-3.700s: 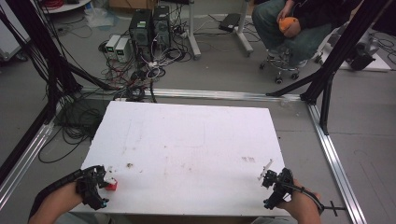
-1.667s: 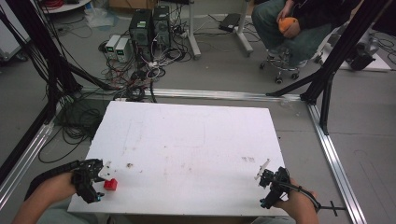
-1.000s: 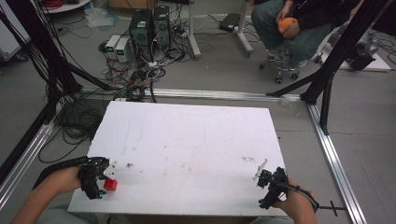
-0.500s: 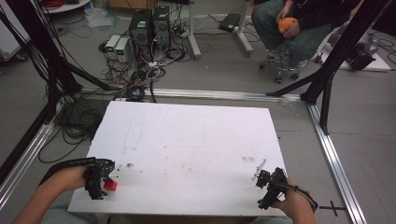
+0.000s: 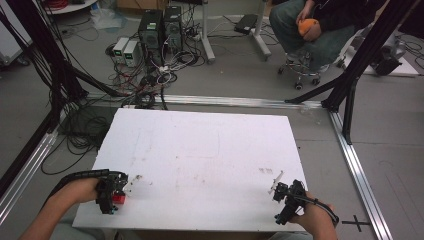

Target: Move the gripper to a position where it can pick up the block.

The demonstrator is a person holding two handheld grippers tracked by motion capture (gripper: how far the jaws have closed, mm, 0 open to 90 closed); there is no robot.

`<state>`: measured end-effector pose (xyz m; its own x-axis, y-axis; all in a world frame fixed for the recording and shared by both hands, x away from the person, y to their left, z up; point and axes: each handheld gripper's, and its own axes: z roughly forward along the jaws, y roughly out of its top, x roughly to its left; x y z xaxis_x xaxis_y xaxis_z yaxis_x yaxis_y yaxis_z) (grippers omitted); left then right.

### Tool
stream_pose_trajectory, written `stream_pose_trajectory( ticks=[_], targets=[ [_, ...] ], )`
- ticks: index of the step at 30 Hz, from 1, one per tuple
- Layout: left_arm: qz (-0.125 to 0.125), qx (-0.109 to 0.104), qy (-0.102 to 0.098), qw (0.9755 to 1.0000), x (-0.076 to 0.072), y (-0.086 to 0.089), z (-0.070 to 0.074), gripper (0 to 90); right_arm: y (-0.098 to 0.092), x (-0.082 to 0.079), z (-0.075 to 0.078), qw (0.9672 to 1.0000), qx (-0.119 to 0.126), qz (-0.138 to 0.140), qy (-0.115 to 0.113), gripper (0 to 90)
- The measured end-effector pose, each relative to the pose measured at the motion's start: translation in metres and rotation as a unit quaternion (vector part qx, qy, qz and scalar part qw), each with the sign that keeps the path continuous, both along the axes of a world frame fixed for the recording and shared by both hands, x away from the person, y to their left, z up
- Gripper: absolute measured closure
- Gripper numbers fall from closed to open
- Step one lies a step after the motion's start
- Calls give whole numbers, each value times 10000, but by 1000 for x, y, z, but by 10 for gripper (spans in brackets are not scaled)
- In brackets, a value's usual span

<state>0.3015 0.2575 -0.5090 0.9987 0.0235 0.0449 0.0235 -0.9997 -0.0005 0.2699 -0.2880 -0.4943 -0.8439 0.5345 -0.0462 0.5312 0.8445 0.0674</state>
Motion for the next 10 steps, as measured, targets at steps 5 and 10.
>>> stream_pose_trajectory(
  ticks=[5, 10],
  targets=[
    [33, 1, 11, 10000, 0, 0, -2, 221, -1, -1, 0, 10000, 35, -28, -3, 20],
    [57, 25, 0, 10000, 0, 1, 0, 222, -2, -1, 1, 10000, 56, -32, -11, 20]
  ],
)
